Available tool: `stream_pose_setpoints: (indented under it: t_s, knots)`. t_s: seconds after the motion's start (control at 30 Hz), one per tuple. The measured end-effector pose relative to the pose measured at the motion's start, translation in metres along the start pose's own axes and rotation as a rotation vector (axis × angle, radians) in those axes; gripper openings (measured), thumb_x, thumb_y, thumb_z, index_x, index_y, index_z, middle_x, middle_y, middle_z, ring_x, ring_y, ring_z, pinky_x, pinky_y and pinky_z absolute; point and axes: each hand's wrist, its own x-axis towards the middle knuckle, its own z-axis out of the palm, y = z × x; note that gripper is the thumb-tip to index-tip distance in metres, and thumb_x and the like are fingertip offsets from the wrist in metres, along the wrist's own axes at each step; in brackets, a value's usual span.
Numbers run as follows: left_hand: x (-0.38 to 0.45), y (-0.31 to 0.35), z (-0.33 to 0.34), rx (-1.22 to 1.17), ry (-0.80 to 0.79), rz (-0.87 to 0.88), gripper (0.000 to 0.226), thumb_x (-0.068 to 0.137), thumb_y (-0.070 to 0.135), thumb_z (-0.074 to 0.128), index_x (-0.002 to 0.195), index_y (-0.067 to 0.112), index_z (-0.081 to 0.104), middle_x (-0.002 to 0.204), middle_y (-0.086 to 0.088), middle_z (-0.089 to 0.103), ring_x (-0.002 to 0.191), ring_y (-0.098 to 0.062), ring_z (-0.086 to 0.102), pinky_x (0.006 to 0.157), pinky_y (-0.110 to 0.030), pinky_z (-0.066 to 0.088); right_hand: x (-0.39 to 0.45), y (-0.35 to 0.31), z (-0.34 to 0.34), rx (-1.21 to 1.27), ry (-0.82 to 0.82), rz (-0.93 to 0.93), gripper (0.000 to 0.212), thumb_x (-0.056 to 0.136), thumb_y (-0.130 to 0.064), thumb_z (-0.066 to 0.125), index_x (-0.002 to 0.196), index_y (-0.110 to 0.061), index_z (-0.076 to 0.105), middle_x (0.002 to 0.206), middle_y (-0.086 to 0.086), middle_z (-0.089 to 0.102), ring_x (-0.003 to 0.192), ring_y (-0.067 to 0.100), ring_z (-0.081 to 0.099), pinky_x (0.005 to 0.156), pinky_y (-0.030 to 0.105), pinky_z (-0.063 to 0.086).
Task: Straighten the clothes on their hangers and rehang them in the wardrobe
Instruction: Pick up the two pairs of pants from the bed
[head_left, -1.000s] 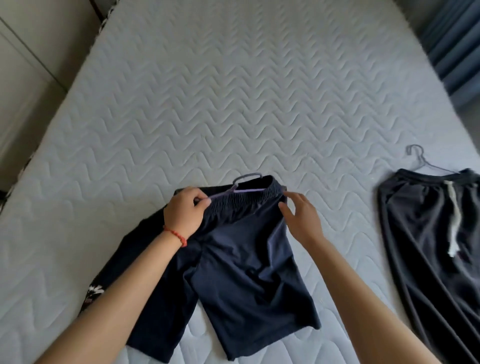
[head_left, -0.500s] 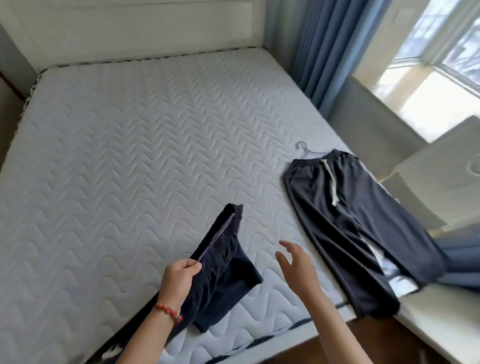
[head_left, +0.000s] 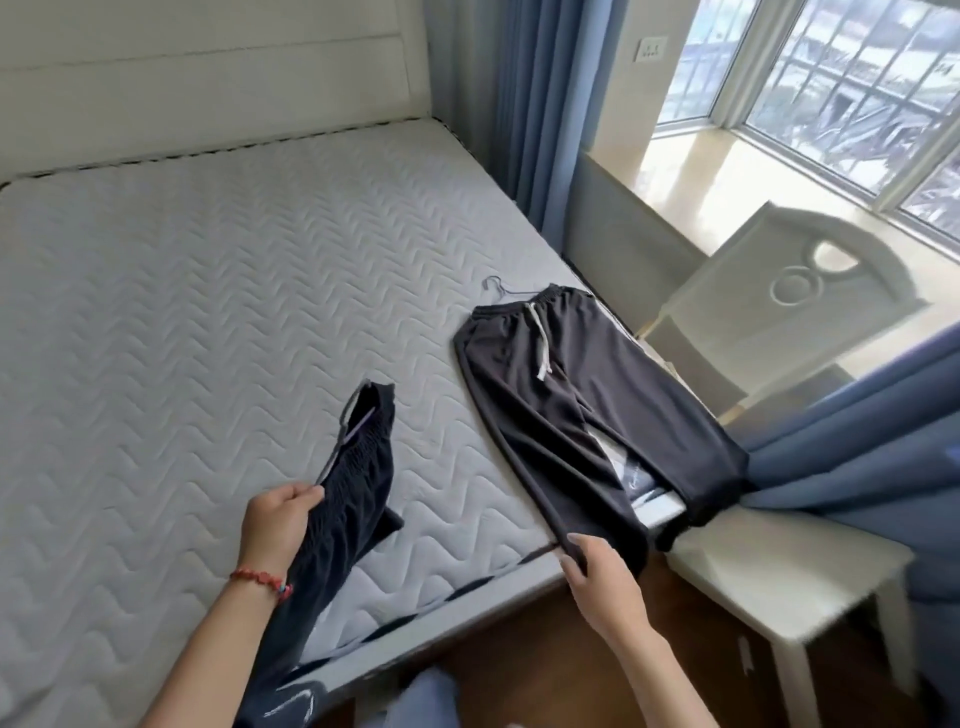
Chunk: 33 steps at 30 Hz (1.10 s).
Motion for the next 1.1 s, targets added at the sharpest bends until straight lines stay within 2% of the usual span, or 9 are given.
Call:
stream_pose_setpoints:
  t_s: [0.1, 0.4, 0.57, 0.7, 0.83, 0.93, 0.97, 1.0, 1.1]
  knots:
    - [-0.013, 0.008, 0.022, 0.029, 0.024, 0.013, 0.024, 0.083, 0.005, 0.061, 0.059, 0.001, 0.056, 0.063, -0.009, 0.044, 0.064, -0.020, 0.037, 0.056, -0.030, 0.029, 0.006, 0.032, -0.019, -0.002, -0.013, 0.041, 0.040, 0.095, -0.032, 0.046, 0.134, -0.022, 0.046, 0.138, -0.006, 0.047, 0.127, 0.012, 0.044, 0.099, 0.028, 0.037]
    - [0.028, 0.037, 0.104, 0.062, 0.027, 0.025, 0.021, 0.082, 0.006, 0.061, 0.076, -0.014, 0.062, 0.071, -0.012, 0.052, 0.071, -0.022, 0.044, 0.058, -0.029, 0.033, 0.102, 0.050, -0.060, 0.008, -0.045, 0.002, 0.040, 0.095, -0.030, 0.048, 0.133, -0.018, 0.047, 0.136, -0.004, 0.049, 0.128, 0.014, 0.044, 0.101, 0.029, 0.036]
    - [0.065, 0.065, 0.169, 0.068, 0.044, -0.017, 0.016, 0.083, 0.006, 0.061, 0.069, -0.002, 0.062, 0.074, -0.010, 0.056, 0.069, -0.021, 0.048, 0.061, -0.028, 0.036, 0.174, 0.042, -0.095, -0.006, -0.048, 0.003, 0.038, 0.094, -0.028, 0.050, 0.130, -0.017, 0.051, 0.130, -0.002, 0.055, 0.117, 0.016, 0.052, 0.097, 0.029, 0.038]
    - [0.090, 0.094, 0.206, 0.035, 0.046, -0.028, 0.014, 0.083, 0.008, 0.062, 0.073, -0.001, 0.064, 0.075, -0.011, 0.057, 0.072, -0.022, 0.048, 0.057, -0.025, 0.035, 0.225, 0.031, -0.123, -0.022, -0.042, -0.049, 0.037, 0.094, -0.028, 0.049, 0.130, -0.017, 0.052, 0.132, -0.003, 0.053, 0.121, 0.015, 0.050, 0.097, 0.026, 0.037]
    - [0.111, 0.116, 0.232, 0.024, 0.055, -0.031, 0.011, 0.080, 0.008, 0.065, 0.070, 0.004, 0.066, 0.073, -0.010, 0.055, 0.072, -0.020, 0.047, 0.062, -0.027, 0.036, 0.274, 0.017, -0.142, 0.010, -0.049, -0.060, 0.034, 0.094, -0.027, 0.051, 0.127, -0.017, 0.054, 0.132, -0.002, 0.054, 0.122, 0.015, 0.050, 0.094, 0.026, 0.037]
    - [0.123, 0.132, 0.256, 0.040, 0.050, -0.014, 0.021, 0.080, 0.008, 0.065, 0.062, 0.003, 0.055, 0.071, -0.008, 0.053, 0.072, -0.018, 0.046, 0.067, -0.029, 0.036, 0.311, 0.004, -0.156, -0.002, -0.083, -0.130, 0.032, 0.094, -0.025, 0.051, 0.124, -0.014, 0.056, 0.128, 0.000, 0.057, 0.121, 0.016, 0.050, 0.093, 0.027, 0.038]
    - [0.127, 0.137, 0.264, 0.040, 0.053, -0.018, 0.017, 0.080, 0.009, 0.065, 0.074, -0.008, 0.067, 0.070, -0.009, 0.055, 0.071, -0.019, 0.048, 0.069, -0.030, 0.037, 0.326, 0.000, -0.161, 0.001, -0.092, -0.152, 0.032, 0.094, -0.025, 0.051, 0.123, -0.013, 0.056, 0.127, 0.001, 0.057, 0.120, 0.016, 0.051, 0.094, 0.027, 0.038]
    - [0.130, 0.144, 0.273, 0.029, 0.067, -0.019, 0.012, 0.080, 0.008, 0.065, 0.073, 0.000, 0.071, 0.070, -0.010, 0.057, 0.071, -0.020, 0.049, 0.070, -0.030, 0.037, 0.341, -0.004, -0.166, 0.001, -0.097, -0.172, 0.032, 0.094, -0.026, 0.051, 0.123, -0.014, 0.056, 0.128, 0.000, 0.057, 0.120, 0.016, 0.051, 0.095, 0.028, 0.039]
    - [0.143, 0.161, 0.300, 0.015, 0.103, -0.006, 0.013, 0.080, 0.007, 0.064, 0.076, -0.004, 0.070, 0.074, -0.014, 0.065, 0.075, -0.022, 0.054, 0.075, -0.030, 0.040, 0.400, -0.013, -0.179, 0.018, -0.119, -0.225, 0.034, 0.094, -0.026, 0.051, 0.126, -0.016, 0.055, 0.130, 0.002, 0.056, 0.120, 0.018, 0.052, 0.098, 0.029, 0.040]
